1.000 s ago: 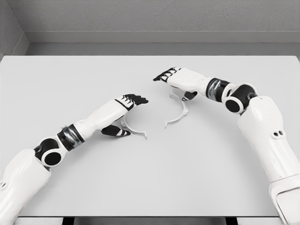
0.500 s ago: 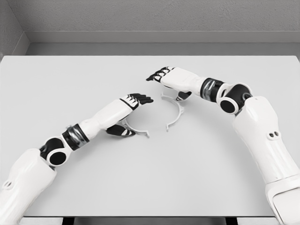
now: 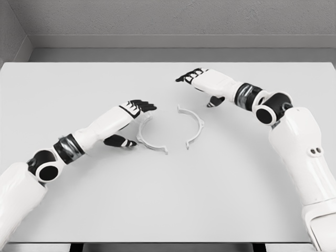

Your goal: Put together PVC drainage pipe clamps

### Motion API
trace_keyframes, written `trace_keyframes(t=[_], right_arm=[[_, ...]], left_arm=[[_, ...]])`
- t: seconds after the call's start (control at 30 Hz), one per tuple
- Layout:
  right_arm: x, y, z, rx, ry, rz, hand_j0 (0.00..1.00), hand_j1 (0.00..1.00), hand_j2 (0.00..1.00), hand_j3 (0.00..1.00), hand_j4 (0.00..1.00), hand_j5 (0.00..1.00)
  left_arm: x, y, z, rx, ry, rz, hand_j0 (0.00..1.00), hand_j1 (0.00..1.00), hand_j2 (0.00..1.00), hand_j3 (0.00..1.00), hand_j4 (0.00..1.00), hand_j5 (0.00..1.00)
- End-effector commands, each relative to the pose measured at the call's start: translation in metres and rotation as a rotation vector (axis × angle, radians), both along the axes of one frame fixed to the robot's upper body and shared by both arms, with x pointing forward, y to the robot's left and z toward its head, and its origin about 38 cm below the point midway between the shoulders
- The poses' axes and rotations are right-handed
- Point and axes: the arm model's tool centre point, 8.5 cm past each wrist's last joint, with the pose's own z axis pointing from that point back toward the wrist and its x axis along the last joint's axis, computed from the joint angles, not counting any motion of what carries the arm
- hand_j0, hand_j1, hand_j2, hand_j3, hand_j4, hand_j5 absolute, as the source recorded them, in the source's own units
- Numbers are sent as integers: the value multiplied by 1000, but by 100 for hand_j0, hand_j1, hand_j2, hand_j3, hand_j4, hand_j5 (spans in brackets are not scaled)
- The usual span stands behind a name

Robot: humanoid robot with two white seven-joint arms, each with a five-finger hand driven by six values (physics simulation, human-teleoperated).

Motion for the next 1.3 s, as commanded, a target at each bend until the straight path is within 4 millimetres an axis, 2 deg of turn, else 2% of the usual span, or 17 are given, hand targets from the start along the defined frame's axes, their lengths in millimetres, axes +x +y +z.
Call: trace_keyframes(t=[0.0,0.2,0.27,0.33,0.73,1.03,1.27], right_arm=[[1,-11,4,2,-7,-16,100,100,100,100,100,100],[-13,-14,-3,-12,-11,6,100,100,100,100,100,100],[-17,-13,-10,-13,1,13,100,100,100,100,100,100],[-22,-7,-5,-11,-18,31,100,100,100,100,100,100],[-32,3,-23,-15,15,55,100,100,100,100,100,100],[-36,13,-28,-27,26,82,100,100,100,100,100,100],[-42,21,-15,-25,-8,107,100,100,100,100,100,100]], left_arm=[[2,13,2,12,1,18,100,100,100,100,100,100],[18,20,7,31,-6,43,100,100,100,100,100,100],[20,19,8,32,-8,43,100,100,100,100,100,100],[21,11,3,17,4,40,100,100,100,100,100,100],[16,7,1,6,9,30,100,100,100,100,100,100],[16,-1,0,-4,10,21,100,100,100,100,100,100],[16,-2,0,-11,11,22,100,100,100,100,100,100]])
